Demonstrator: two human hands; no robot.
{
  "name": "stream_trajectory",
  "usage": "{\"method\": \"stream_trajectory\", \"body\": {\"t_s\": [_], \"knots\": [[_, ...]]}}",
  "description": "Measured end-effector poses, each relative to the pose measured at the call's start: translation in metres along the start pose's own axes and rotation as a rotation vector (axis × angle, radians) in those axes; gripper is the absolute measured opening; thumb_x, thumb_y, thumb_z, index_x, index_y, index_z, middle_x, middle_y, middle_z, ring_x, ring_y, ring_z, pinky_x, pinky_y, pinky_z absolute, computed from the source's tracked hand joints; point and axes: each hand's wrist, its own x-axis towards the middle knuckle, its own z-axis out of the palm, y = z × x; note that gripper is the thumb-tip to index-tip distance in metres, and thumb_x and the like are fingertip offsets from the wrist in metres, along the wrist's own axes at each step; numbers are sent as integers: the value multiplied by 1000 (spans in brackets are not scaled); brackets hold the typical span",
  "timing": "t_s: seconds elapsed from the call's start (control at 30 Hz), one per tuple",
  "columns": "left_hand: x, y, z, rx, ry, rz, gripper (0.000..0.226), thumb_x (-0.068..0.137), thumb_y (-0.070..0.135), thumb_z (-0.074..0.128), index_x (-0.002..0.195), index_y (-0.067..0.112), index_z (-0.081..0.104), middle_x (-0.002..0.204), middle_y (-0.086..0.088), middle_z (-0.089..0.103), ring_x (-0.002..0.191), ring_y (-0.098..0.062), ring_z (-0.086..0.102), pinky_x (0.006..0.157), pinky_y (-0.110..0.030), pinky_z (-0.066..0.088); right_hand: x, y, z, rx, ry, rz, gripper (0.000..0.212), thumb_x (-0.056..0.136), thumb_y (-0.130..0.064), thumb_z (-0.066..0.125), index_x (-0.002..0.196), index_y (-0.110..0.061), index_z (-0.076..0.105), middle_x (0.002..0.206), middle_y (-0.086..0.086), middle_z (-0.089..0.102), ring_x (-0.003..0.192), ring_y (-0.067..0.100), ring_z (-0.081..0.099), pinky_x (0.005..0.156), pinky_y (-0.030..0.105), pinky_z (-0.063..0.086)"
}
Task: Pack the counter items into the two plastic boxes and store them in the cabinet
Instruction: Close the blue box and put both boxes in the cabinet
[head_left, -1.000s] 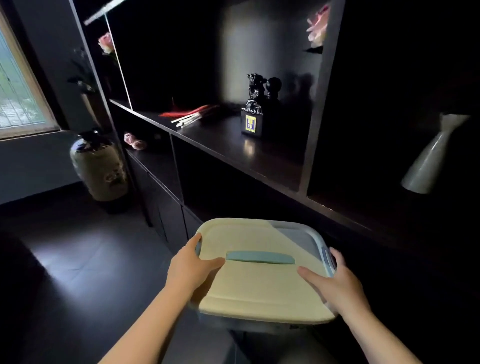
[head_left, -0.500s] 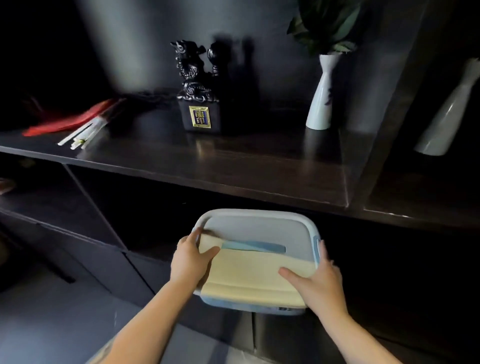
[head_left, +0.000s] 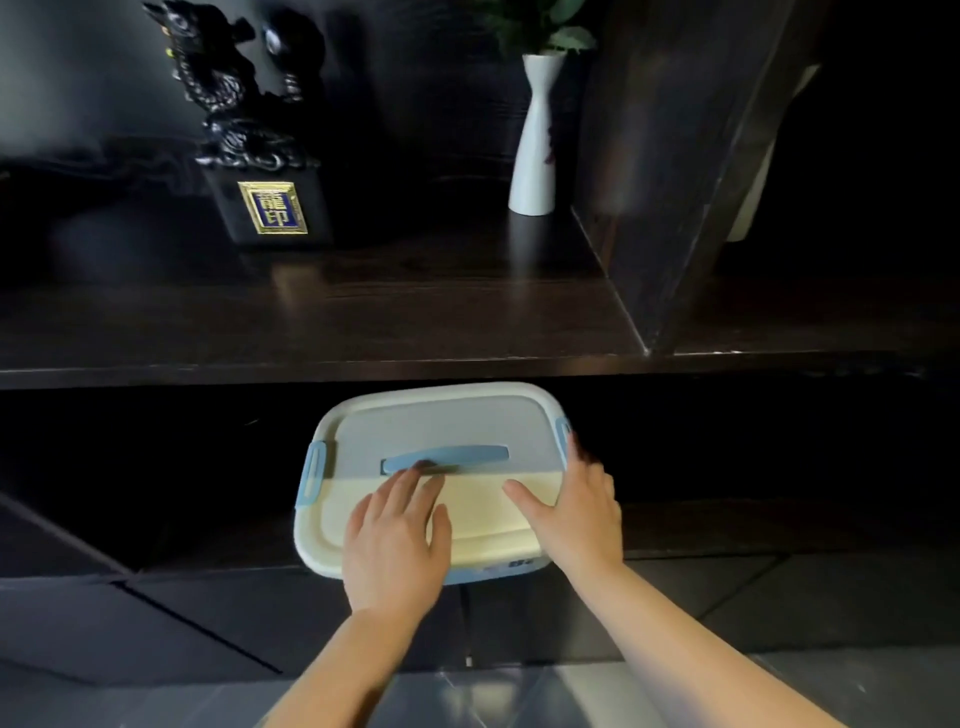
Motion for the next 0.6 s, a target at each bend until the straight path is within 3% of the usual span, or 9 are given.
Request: {"method": "stream_trajectory", "body": {"t_s": [0.13,0.23,0.33,0.43,0.6], "knots": [[6,0,-3,-27,-18,-6,34,84,30,47,106,20,70,115,-1,67,109,-24,60,91,-39,45,-3,1,-5,0,-70,12,94,78,-74,47,151,-27,11,137,5,41,127,25,38,100,41,41],[4,16,-3,-177,-72,-43,30,85,16,59,113,19,68,126,-1,62,118,-24,54,98,-39,39,-11,16,-16,-50,-100,-80,79,86,-68,41,151,-30,14,145,3,35,129,24,35,100,40,39],[2,61,1,-243,-147,71,32,87,16,57,117,22,66,134,1,55,123,-21,49,103,-34,32,-23,45,-40,-130,-104,-159,63,94,-62,30,150,-34,21,157,-1,21,137,23,27,103,38,34],[5,123,8,-272,-203,220,34,91,25,54,124,26,61,138,4,51,126,-18,45,105,-30,28,-36,89,-82,-255,-59,-172,60,96,-60,25,150,-34,23,159,-2,17,141,21,23,107,37,31],[-13,251,36,-262,-296,464,37,92,37,51,127,28,58,139,6,50,128,-16,43,110,-31,25,-65,203,-177,-350,39,34,61,98,-57,27,152,-31,18,161,0,12,146,20,14,115,36,21]]}}
